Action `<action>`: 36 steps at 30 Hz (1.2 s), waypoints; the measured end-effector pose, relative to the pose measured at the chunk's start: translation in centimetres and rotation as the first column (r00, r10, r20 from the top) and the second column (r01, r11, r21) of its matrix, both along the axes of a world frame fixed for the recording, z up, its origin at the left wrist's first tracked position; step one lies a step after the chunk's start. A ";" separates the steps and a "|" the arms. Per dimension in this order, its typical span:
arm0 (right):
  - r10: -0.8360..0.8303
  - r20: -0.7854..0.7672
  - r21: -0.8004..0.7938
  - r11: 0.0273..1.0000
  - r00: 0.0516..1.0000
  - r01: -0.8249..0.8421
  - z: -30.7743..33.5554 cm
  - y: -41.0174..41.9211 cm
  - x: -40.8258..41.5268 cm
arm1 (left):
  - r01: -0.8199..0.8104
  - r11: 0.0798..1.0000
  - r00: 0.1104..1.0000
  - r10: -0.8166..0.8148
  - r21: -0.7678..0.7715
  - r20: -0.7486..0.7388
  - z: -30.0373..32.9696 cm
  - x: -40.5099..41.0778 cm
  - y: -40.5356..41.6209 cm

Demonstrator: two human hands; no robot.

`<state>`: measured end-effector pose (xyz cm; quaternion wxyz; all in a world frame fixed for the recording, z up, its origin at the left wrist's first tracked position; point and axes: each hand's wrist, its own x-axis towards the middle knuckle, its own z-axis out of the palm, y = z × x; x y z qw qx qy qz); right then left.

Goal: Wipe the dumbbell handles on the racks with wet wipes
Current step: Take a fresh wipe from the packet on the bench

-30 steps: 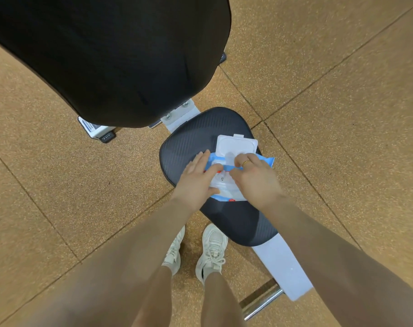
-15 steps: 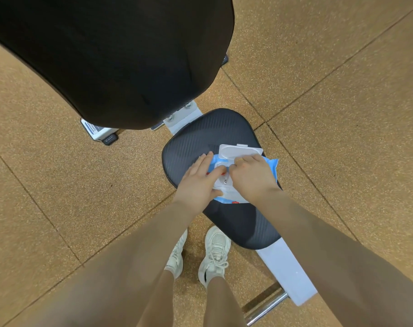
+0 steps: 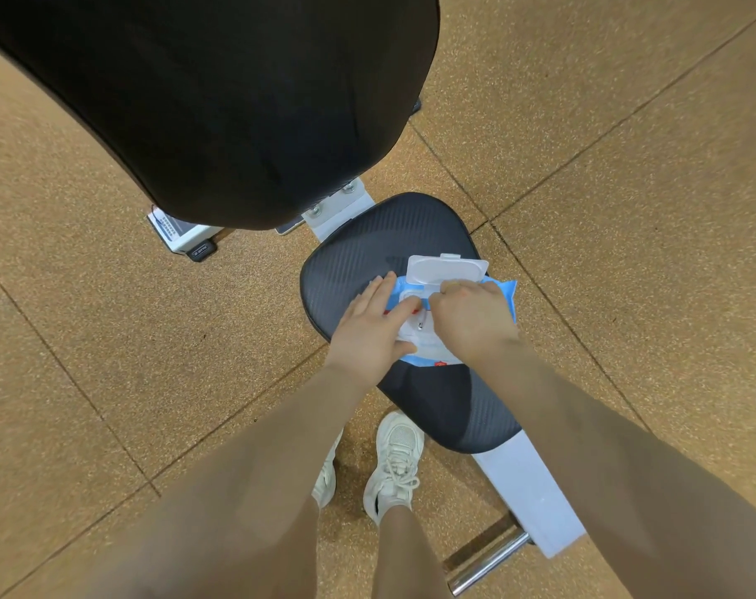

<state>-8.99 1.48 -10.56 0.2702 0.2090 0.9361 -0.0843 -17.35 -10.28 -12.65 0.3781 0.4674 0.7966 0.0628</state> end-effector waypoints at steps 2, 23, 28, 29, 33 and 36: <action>0.003 0.002 -0.023 1.000 1.000 -0.003 0.3 0.6 0.1 | 0.002 1.000 1.000 -0.002 -0.001 0.002 0.1 0.0 0.1; -0.135 -0.041 -0.218 0.968 0.990 0.123 1.4 1.0 0.7 | 0.048 0.997 0.998 -0.051 -0.061 -0.039 0.8 0.3 0.7; -0.030 0.042 -0.117 0.993 0.999 0.035 1.1 0.5 1.1 | 0.051 0.996 0.998 -0.054 -0.071 -0.044 0.8 0.4 0.8; -0.023 0.052 -0.099 0.995 0.998 0.028 1.1 0.5 1.2 | 0.050 0.996 0.998 -0.053 -0.072 -0.044 0.8 0.4 0.8; -0.118 0.030 -0.107 0.987 0.993 0.121 1.4 0.6 1.7 | 0.059 0.995 0.997 -0.063 -0.076 -0.048 0.8 0.4 0.8; -0.169 0.057 -0.054 0.984 0.984 0.172 1.6 0.0 1.2 | 0.056 0.996 0.997 -0.059 -0.069 -0.046 0.8 0.3 0.8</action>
